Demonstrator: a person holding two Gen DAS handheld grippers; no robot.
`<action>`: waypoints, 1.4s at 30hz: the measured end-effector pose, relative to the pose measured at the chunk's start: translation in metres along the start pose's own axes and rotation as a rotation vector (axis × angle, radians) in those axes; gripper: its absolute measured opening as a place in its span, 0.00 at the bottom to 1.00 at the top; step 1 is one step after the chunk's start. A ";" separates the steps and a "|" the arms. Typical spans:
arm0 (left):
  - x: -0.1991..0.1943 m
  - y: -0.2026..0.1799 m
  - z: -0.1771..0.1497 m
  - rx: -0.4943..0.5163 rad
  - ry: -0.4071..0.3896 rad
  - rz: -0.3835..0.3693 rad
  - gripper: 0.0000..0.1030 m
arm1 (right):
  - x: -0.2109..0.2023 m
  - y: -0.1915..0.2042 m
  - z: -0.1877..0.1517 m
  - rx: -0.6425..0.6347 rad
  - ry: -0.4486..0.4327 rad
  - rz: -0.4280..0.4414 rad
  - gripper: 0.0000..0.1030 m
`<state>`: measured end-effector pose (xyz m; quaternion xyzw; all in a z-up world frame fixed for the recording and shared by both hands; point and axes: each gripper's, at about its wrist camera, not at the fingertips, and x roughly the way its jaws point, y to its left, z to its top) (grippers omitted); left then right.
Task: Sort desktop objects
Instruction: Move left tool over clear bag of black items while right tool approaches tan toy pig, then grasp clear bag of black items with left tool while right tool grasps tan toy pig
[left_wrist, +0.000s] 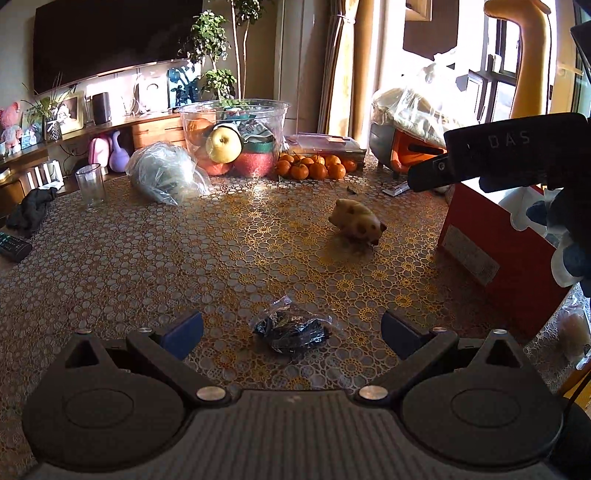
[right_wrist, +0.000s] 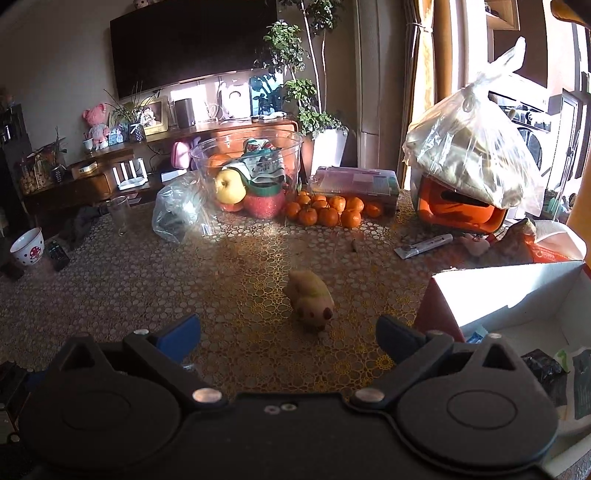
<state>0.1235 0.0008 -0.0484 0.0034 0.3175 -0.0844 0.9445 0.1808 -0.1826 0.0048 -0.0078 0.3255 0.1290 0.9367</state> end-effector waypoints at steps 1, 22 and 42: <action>0.004 0.000 0.000 -0.002 0.003 0.000 1.00 | 0.004 -0.001 0.001 0.000 0.005 -0.002 0.99; 0.068 0.000 -0.007 0.036 0.033 -0.006 1.00 | 0.108 -0.012 0.013 -0.017 0.060 -0.050 0.99; 0.090 0.003 -0.018 0.048 0.045 -0.043 0.99 | 0.164 -0.021 0.008 -0.002 0.118 -0.093 0.94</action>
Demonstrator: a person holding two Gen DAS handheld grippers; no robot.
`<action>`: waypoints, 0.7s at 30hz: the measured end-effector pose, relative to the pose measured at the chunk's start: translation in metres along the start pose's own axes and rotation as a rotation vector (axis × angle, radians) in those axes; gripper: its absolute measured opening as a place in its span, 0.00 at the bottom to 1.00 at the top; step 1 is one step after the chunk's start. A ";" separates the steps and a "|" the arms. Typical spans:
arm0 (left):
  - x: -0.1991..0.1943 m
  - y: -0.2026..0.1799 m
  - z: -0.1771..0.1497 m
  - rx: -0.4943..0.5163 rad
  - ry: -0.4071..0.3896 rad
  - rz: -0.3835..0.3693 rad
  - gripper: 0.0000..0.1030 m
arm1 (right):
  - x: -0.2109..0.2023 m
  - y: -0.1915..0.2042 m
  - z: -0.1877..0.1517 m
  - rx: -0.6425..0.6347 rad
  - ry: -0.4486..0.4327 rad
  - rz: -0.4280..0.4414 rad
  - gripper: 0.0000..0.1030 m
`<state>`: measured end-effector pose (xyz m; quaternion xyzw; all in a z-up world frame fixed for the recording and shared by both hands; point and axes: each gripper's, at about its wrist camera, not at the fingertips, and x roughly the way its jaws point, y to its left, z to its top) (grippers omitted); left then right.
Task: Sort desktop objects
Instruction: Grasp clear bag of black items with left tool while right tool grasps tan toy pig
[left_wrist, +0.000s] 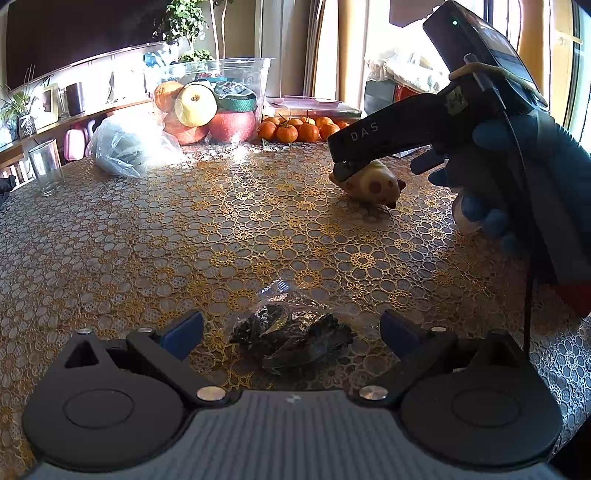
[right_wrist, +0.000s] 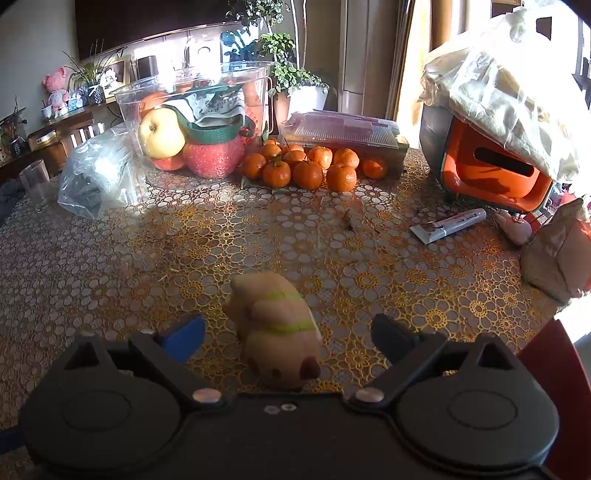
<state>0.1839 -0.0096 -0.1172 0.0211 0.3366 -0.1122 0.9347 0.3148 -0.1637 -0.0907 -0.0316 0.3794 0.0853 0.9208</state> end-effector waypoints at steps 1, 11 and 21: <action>0.000 0.000 0.000 -0.002 0.001 0.000 0.99 | 0.001 0.000 0.000 0.001 0.004 0.002 0.92; 0.002 -0.003 -0.001 0.027 -0.009 -0.009 0.95 | 0.010 0.003 -0.002 -0.016 0.017 -0.002 0.81; 0.002 -0.004 0.002 0.057 -0.021 -0.014 0.73 | 0.015 0.005 -0.006 -0.028 0.047 -0.008 0.60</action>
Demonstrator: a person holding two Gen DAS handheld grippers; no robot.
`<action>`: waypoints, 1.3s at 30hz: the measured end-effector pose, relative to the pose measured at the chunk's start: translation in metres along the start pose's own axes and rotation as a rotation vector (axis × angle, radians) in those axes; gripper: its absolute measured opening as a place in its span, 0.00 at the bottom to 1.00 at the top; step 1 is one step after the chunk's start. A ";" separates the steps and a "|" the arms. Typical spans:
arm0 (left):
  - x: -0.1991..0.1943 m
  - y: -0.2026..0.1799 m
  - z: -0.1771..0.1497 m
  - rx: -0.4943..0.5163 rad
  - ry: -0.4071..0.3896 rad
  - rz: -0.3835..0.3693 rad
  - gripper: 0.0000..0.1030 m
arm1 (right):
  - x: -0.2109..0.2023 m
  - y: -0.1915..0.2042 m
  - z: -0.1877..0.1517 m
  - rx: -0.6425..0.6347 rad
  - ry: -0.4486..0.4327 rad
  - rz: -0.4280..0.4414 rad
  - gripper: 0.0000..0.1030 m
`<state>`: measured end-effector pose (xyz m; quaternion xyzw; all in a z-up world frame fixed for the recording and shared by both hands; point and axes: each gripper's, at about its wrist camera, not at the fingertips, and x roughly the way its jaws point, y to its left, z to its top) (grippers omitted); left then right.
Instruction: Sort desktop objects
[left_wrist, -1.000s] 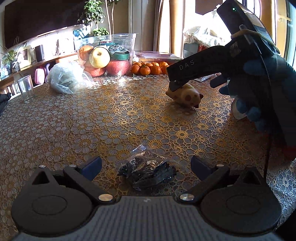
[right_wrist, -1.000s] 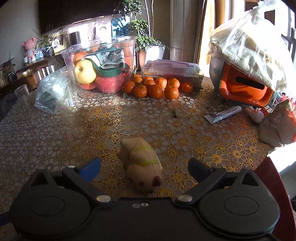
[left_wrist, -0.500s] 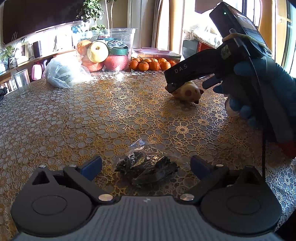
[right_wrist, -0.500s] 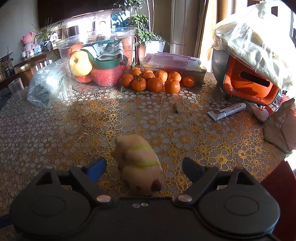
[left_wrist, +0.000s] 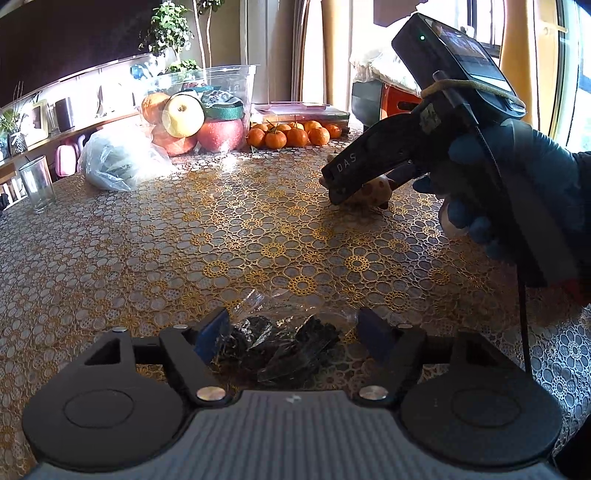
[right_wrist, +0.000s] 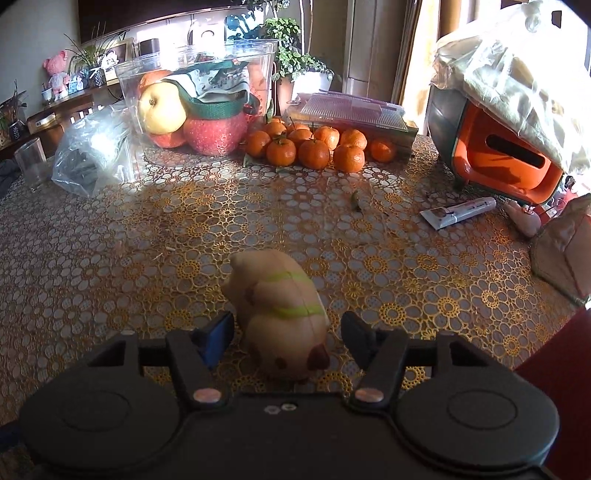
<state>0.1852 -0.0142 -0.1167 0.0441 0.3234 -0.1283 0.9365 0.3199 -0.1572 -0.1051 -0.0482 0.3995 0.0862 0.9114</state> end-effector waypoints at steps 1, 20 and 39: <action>0.000 0.000 0.000 0.000 0.000 0.000 0.72 | 0.001 0.000 0.000 -0.003 0.009 -0.004 0.59; 0.000 0.009 0.005 -0.029 0.009 0.023 0.41 | -0.016 0.006 -0.002 0.001 -0.011 0.018 0.44; -0.036 -0.009 0.017 -0.039 -0.008 0.027 0.39 | -0.082 0.005 -0.021 0.028 -0.033 0.064 0.44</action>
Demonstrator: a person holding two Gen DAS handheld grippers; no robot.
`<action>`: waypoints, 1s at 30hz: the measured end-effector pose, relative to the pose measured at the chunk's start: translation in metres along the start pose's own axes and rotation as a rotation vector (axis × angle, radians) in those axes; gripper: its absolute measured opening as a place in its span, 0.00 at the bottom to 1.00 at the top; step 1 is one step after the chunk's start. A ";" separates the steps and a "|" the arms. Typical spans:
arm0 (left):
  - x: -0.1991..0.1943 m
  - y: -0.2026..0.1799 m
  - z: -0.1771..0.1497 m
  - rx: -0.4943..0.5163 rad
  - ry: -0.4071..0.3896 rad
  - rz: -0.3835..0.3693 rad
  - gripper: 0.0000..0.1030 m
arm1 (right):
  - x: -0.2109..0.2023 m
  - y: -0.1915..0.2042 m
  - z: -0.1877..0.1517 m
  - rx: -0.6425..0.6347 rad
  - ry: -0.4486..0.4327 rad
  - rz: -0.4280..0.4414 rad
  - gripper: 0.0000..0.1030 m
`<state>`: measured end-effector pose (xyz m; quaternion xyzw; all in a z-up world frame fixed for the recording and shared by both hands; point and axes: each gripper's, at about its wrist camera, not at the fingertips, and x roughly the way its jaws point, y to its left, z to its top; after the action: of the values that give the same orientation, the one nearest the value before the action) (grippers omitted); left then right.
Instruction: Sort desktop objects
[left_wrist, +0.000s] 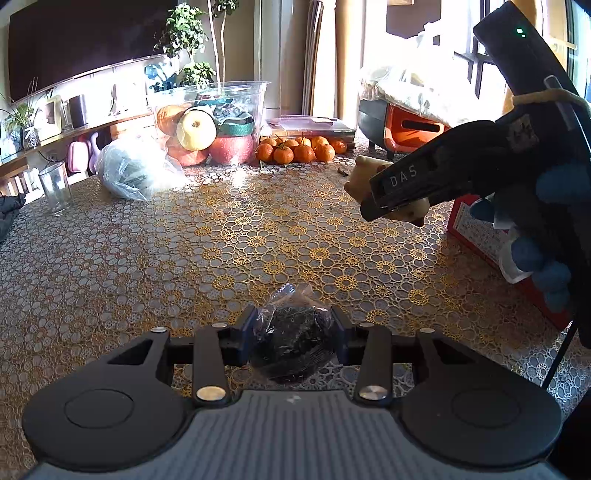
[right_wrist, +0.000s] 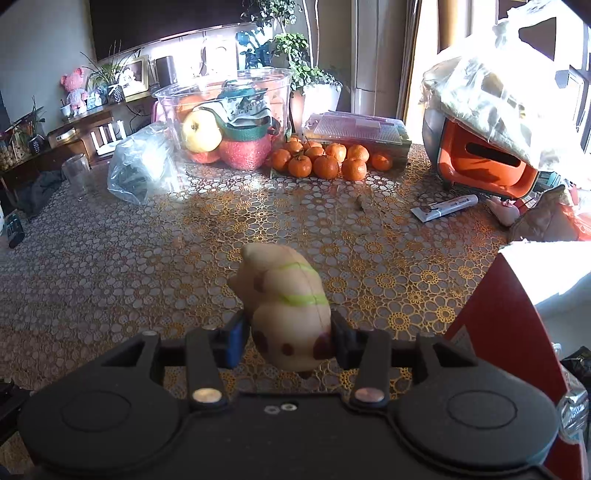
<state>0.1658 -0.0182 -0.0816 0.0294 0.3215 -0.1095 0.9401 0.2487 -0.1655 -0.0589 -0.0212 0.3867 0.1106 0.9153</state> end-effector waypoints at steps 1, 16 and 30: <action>-0.002 -0.002 0.001 0.002 -0.003 0.000 0.39 | -0.006 -0.001 -0.001 0.002 -0.004 0.003 0.44; -0.051 -0.041 0.030 0.035 -0.094 -0.010 0.39 | -0.085 -0.025 -0.018 0.024 -0.052 0.019 0.44; -0.095 -0.089 0.055 0.061 -0.165 -0.039 0.39 | -0.154 -0.054 -0.034 0.053 -0.099 0.040 0.44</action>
<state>0.1057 -0.0937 0.0209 0.0427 0.2399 -0.1398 0.9597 0.1323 -0.2509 0.0240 0.0165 0.3442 0.1196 0.9311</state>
